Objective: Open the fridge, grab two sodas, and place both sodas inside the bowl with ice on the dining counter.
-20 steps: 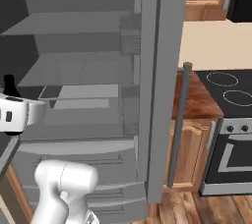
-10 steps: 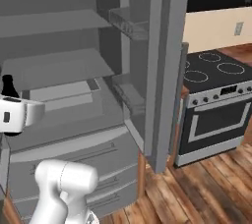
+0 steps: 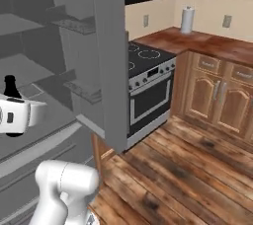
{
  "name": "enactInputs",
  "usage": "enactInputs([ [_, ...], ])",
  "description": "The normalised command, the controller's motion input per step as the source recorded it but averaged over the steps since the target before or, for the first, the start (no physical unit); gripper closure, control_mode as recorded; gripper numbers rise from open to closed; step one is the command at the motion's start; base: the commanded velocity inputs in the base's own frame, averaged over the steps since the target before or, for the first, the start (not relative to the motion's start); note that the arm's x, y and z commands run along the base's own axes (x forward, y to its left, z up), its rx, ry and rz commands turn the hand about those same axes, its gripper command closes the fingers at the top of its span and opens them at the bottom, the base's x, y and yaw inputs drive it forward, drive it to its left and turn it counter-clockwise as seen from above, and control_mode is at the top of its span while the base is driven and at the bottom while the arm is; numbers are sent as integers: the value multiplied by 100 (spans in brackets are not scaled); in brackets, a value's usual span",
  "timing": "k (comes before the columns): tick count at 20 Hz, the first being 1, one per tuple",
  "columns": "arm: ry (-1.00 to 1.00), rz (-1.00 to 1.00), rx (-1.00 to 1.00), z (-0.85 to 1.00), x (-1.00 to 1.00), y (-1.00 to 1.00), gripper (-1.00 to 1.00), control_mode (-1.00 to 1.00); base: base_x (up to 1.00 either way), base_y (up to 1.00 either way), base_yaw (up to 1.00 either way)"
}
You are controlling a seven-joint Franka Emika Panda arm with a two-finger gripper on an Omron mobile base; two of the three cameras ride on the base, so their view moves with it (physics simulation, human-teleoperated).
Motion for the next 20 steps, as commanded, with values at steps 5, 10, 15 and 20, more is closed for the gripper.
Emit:
enactInputs([
  [5,0,0,0,0,0,0,100,100,-46,13,-64],
  [10,0,0,0,0,0,0,100,100,-66,0,-55],
  [15,0,0,0,0,0,0,100,100,-83,-13,-41],
  [20,0,0,0,0,0,0,100,100,-86,-27,-35],
])
